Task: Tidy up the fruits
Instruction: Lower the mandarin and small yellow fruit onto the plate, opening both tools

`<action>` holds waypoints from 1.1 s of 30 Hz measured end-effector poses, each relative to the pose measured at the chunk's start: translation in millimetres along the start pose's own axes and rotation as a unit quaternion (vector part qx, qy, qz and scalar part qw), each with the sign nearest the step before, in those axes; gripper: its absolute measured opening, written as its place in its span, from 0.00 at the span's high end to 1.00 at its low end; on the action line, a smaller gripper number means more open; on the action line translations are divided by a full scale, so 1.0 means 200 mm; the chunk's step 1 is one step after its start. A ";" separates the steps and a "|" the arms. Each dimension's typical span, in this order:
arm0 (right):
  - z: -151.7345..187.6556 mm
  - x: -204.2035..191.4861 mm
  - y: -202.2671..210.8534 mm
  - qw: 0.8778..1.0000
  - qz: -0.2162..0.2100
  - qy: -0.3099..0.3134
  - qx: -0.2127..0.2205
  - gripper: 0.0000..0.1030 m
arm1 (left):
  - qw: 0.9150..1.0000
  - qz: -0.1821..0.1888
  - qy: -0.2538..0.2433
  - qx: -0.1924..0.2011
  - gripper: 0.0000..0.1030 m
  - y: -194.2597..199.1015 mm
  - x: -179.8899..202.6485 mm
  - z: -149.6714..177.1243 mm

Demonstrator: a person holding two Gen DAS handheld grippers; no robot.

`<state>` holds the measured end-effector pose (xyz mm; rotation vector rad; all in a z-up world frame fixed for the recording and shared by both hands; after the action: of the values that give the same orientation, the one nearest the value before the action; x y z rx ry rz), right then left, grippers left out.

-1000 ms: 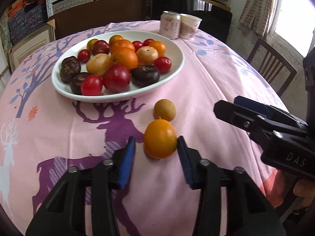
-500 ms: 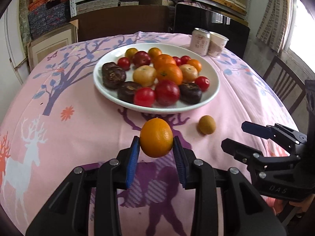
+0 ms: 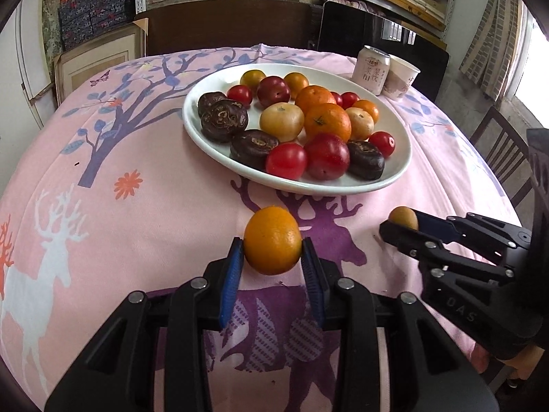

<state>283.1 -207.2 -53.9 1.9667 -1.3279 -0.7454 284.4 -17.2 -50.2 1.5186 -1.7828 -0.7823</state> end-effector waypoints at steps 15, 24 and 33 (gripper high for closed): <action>-0.23 0.11 0.34 0.992 -0.010 0.011 0.129 0.74 | 0.999 0.001 -0.033 0.043 0.67 0.15 0.12 -0.28; -0.39 0.05 0.00 0.994 -0.018 0.050 0.100 0.74 | 0.998 -0.026 -0.039 0.040 0.68 -0.05 0.09 -0.55; -0.42 0.09 -0.11 0.993 -0.005 0.053 0.107 0.35 | 0.995 -0.055 -0.016 0.079 0.25 -0.16 0.05 -0.64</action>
<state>364.9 -201.2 -19.1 2.1502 -1.3827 -0.5126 403.4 -35.4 3.0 1.7282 -1.8341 -0.7361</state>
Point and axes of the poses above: each gripper's, at about its wrist camera, not at the fingertips, and y roughly against the way its jaws point, x to its right, z to its underside, the point moved 1 cm from there along -y, roughly the way its jaws point, and after that the axes turned 1 degree about y, right-handed, at the moved point
